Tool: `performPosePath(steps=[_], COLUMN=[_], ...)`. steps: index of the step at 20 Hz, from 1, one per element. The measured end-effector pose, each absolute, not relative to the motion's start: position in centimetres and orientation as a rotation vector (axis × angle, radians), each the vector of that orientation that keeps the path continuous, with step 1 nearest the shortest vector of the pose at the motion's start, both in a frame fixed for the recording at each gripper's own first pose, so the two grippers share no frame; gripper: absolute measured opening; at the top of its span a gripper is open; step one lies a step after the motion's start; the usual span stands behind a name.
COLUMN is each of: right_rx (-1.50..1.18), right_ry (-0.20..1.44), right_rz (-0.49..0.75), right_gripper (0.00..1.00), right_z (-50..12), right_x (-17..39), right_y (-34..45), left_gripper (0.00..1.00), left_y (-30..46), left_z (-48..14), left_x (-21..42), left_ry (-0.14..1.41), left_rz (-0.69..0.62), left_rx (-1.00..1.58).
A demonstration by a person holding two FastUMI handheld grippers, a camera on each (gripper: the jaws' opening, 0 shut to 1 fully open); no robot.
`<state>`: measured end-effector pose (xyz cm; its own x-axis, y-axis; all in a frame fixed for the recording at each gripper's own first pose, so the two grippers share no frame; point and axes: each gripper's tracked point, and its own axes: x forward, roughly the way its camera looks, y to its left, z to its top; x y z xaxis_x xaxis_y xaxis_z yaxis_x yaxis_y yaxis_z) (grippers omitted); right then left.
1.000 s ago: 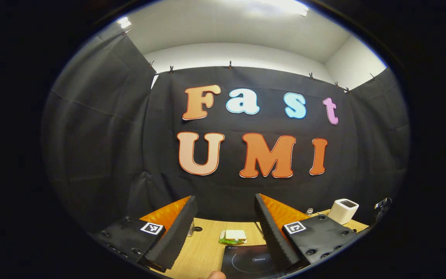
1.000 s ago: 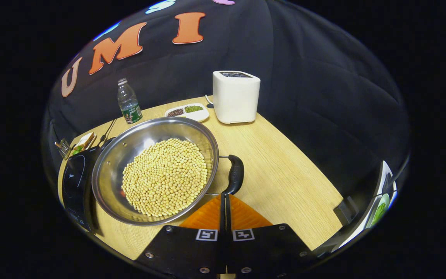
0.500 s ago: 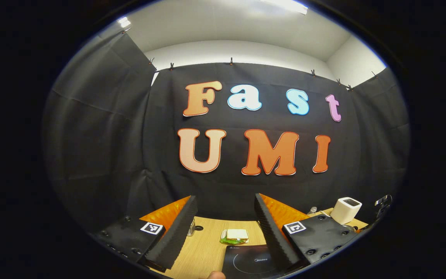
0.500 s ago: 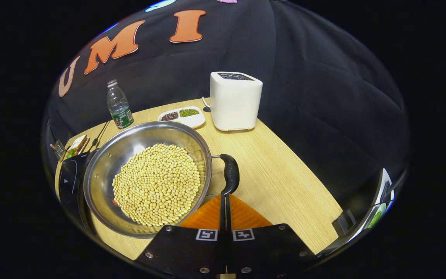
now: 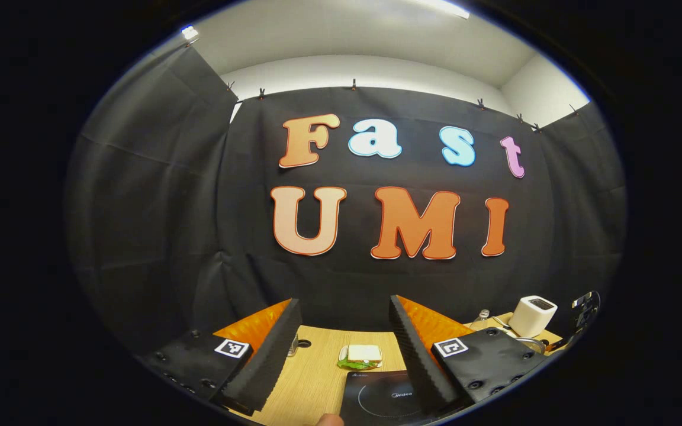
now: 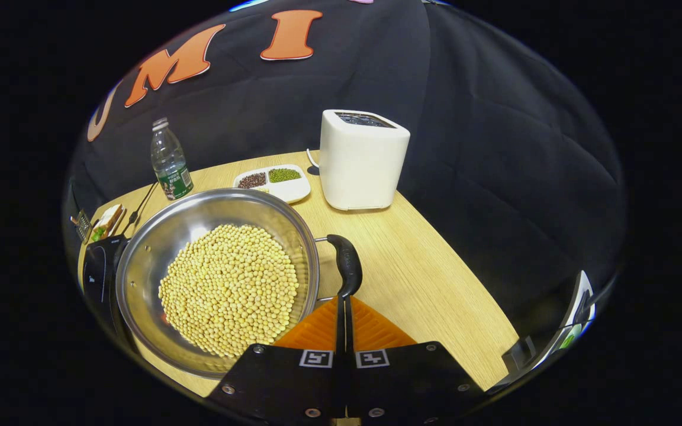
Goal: First push the handle of the pot to place it horizontally, then grasp the pot with both hands and set it on the induction cooktop.
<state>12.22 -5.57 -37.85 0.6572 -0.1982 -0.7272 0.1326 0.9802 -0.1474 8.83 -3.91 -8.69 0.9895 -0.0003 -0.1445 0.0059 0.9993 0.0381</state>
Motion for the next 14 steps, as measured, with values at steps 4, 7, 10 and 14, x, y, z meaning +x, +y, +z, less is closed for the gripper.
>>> performPosePath(steps=[4, 7, 10, 14], right_rx=[-0.092, -0.082, -0.044, 0.009], right_ry=[0.831, 0.848, 0.825, 0.766], right_rz=[-0.193, -0.200, -0.180, -0.149], right_gripper=[0.00, 0.04, 0.00, 0.03], right_z=[-37.9, -37.7, -36.2, -33.8], right_x=[13.0, 12.5, 12.0, 12.8], right_y=[-5.4, -5.5, -4.8, -4.2], left_gripper=[0.98, 0.98, 0.98, 0.99], left_y=[-5.0, -6.3, -8.7, -15.0], left_z=[-10.7, -12.0, -14.2, -19.0], left_x=[9.4, 10.0, 10.7, 11.5], left_ry=[0.182, 0.203, 0.229, 0.312], left_rz=[-0.016, -0.032, -0.056, -0.155], left_rx=[0.042, 0.037, 0.040, 0.019])
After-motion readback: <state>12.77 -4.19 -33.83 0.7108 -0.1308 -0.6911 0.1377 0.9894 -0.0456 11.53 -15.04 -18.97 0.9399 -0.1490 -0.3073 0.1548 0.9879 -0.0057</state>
